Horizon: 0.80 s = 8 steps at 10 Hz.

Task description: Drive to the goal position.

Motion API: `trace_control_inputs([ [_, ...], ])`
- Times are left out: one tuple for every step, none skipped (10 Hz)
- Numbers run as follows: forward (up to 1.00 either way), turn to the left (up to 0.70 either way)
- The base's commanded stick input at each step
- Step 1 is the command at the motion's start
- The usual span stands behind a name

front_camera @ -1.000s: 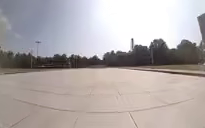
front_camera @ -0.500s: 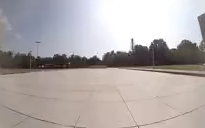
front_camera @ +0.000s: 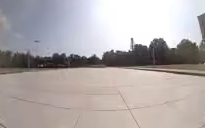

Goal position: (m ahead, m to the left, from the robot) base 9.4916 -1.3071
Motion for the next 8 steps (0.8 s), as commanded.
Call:
trace_control_inputs([
  [0.7,0.0],
  [0.7,0.0],
  [0.7,0.0],
  [0.7,0.0],
  [0.7,0.0],
  [0.7,0.0],
  [0.7,0.0],
  [0.7,0.0],
])
